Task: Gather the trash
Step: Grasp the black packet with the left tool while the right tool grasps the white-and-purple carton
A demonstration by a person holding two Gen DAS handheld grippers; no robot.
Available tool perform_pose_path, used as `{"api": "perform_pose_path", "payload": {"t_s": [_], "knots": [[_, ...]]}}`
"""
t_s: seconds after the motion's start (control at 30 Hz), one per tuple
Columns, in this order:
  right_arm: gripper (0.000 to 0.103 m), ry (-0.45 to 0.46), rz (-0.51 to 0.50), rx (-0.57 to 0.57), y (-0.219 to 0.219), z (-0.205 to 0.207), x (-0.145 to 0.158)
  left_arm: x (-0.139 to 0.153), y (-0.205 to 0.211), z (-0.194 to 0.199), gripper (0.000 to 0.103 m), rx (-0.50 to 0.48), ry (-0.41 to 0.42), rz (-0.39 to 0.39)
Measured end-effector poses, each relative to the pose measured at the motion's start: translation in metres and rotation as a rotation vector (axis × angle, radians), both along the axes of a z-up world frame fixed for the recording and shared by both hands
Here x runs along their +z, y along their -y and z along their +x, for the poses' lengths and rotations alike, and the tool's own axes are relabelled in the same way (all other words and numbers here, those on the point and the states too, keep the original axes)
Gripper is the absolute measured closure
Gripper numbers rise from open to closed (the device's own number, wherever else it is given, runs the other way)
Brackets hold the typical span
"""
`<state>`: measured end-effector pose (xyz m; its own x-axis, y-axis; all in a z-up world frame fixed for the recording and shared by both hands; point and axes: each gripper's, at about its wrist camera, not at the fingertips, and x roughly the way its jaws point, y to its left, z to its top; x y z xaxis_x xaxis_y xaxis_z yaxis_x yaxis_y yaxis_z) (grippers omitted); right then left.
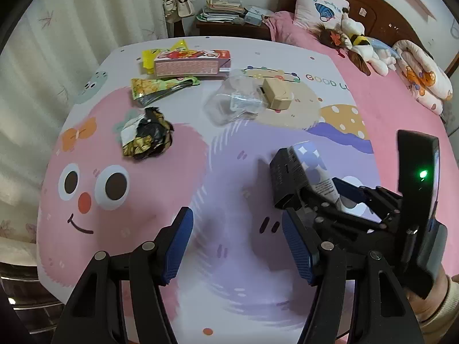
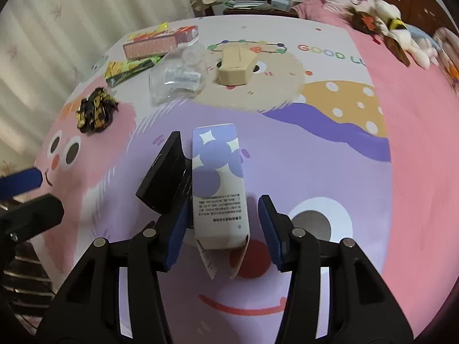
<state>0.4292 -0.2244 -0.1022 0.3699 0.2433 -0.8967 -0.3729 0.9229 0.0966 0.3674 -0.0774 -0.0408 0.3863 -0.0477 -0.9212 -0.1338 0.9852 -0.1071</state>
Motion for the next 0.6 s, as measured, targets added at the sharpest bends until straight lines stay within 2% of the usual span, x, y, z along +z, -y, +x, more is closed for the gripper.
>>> {"api": "perform_pose_path", "payload": {"t_s": [0.07, 0.23, 0.37, 0.6], "knots": [[0.07, 0.0, -0.005, 0.03, -0.001, 0.002, -0.002, -0.001, 0.004, 0.006, 0.038, -0.003, -0.001, -0.006], [0.071, 0.004, 0.048, 0.055, 0.007, 0.0, 0.002, -0.004, 0.011, 0.021, 0.038, -0.016, -0.019, -0.042], [0.071, 0.014, 0.108, 0.022, 0.025, -0.002, 0.014, -0.01, 0.019, 0.032, 0.038, -0.036, -0.037, -0.056], [0.071, 0.019, 0.13, -0.042, 0.051, -0.001, 0.021, -0.036, 0.031, 0.057, 0.038, -0.058, -0.091, -0.07]]}}
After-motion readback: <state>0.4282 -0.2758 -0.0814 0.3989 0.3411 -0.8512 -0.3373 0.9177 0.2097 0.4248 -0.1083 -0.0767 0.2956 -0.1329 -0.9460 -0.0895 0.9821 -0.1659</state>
